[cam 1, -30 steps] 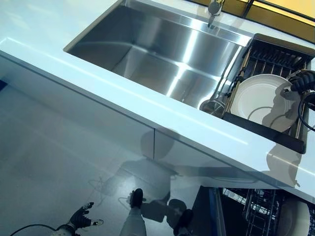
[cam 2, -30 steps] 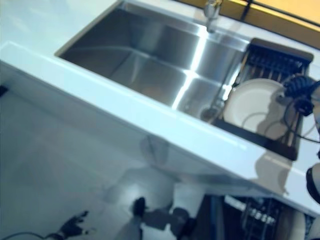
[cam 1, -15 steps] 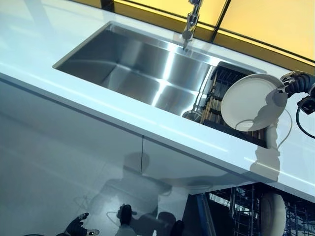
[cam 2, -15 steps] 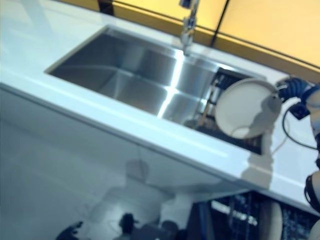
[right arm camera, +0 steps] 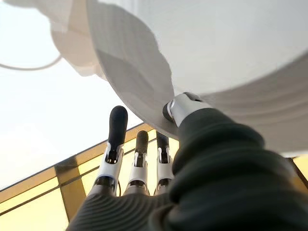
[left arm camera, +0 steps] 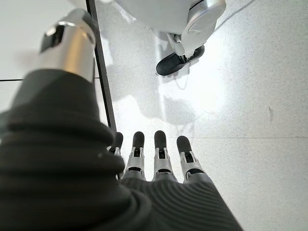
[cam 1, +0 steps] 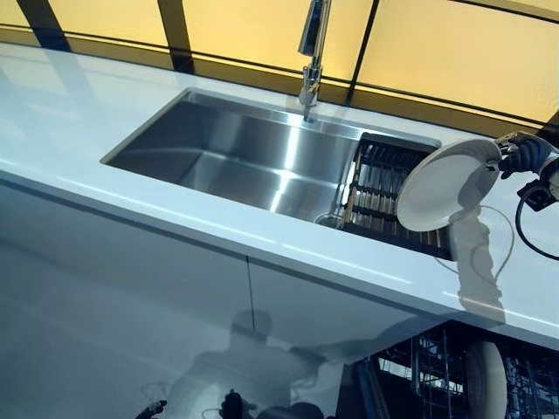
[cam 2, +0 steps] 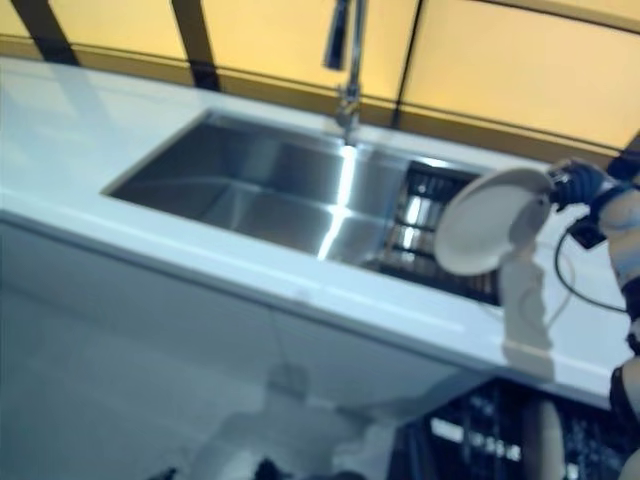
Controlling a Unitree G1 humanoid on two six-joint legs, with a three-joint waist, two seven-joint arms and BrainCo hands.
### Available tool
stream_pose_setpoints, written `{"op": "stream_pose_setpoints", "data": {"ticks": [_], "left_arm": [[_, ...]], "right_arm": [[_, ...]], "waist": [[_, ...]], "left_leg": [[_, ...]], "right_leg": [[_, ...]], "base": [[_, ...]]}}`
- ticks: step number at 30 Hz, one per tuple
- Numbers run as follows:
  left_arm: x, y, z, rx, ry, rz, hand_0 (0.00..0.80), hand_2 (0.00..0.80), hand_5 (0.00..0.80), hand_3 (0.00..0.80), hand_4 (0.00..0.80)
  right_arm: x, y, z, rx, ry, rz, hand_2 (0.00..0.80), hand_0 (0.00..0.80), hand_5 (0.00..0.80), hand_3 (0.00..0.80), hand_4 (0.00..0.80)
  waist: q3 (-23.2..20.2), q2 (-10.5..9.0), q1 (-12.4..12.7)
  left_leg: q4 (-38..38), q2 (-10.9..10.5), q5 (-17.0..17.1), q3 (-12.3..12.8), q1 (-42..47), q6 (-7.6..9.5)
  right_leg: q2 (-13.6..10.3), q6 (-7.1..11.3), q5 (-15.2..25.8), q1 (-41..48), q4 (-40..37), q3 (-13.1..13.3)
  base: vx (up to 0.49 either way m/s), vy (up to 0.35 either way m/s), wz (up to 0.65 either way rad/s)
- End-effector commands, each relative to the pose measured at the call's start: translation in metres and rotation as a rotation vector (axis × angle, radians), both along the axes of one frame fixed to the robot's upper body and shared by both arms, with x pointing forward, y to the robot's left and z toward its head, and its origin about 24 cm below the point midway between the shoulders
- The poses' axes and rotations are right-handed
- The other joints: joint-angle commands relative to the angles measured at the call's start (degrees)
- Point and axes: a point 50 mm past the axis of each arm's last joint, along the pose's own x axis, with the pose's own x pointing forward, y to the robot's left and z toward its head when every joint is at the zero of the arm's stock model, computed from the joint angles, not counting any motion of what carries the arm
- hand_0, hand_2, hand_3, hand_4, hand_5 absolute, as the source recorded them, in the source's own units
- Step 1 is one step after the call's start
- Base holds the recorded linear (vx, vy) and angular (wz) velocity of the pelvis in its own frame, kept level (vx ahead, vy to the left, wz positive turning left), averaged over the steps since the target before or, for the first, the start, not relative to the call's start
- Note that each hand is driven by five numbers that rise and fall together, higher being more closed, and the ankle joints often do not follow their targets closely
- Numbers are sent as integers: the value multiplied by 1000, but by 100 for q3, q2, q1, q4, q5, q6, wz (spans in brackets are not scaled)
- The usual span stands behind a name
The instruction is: Take plates into dishwasher
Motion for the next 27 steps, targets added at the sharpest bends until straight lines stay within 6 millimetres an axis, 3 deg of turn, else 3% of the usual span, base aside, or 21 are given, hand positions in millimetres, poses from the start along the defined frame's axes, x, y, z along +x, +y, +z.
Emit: {"op": "stream_pose_setpoints", "data": {"ticks": [1, 20, 27], "left_arm": [[-9, -1, -6, 47, 50, -49, 0, 0, 0, 0, 0], [-29, -12, -23, 49, 159, -38, 0, 0, 0, 0, 0], [-35, -12, -26, 56, 188, -34, 0, 0, 0, 0, 0]], "right_arm": [[-13, -1, 32, -49, -150, 5, 800, 800, 800, 800, 800], [-30, 11, 21, 34, -372, 119, 800, 800, 800, 800, 800], [-36, 14, 28, 14, -439, 147, 800, 800, 800, 800, 800]], "waist": [[-330, -104, 59], [-983, -166, -263], [-1106, -193, -338]], "left_leg": [[-20, -141, -438, -379, 98, 110], [-20, -217, -654, -417, 545, 132], [-20, -233, -685, -404, 612, 121]], "right_leg": [[-242, 363, -151, 155, 132, -12], [-112, 314, -308, 592, 29, 193], [-87, 329, -305, 648, 5, 259]], "base": [[0, 0, 0], [9, 8, -2], [-1, 5, -5]]}}
